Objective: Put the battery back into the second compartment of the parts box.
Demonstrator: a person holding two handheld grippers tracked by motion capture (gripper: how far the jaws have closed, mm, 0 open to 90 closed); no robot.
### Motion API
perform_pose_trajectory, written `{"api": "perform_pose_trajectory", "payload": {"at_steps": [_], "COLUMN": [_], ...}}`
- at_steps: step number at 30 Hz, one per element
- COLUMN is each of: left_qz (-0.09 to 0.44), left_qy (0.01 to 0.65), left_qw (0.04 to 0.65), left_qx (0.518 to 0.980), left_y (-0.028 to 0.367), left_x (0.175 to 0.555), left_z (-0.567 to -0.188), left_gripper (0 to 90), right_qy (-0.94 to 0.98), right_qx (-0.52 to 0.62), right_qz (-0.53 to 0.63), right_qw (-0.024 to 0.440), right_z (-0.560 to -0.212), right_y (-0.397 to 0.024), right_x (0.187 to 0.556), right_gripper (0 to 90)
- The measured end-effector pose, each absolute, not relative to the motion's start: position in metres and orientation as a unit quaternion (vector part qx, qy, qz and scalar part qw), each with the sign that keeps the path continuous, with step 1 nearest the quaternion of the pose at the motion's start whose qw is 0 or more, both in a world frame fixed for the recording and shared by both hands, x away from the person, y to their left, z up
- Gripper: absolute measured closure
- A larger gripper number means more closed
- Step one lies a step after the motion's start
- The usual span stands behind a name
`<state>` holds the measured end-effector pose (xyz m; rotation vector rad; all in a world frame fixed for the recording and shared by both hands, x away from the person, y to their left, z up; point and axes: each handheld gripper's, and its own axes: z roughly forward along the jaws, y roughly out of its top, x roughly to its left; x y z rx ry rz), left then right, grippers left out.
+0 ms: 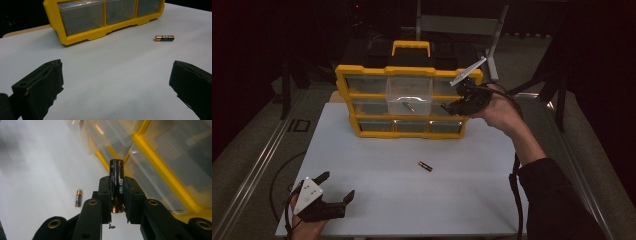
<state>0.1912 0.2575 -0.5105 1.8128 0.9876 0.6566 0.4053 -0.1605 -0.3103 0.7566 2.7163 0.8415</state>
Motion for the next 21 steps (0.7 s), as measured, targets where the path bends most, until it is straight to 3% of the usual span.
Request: {"api": "perform_pose_trajectory", "payload": {"at_steps": [21], "left_qz": [0.265], "left_qy": [0.402], "left_qw": [0.469], "left_qx": [0.740], "left_y": [0.257], "left_x": [0.192], "left_z": [-0.511], "left_gripper": [0.2], "right_qy": [0.901], "right_qx": [0.263], "right_qz": [0.322], "right_qw": [0.120], "right_z": [-0.259], "right_y": [-0.158], "right_x": [0.414], "right_gripper": [76.7]}}
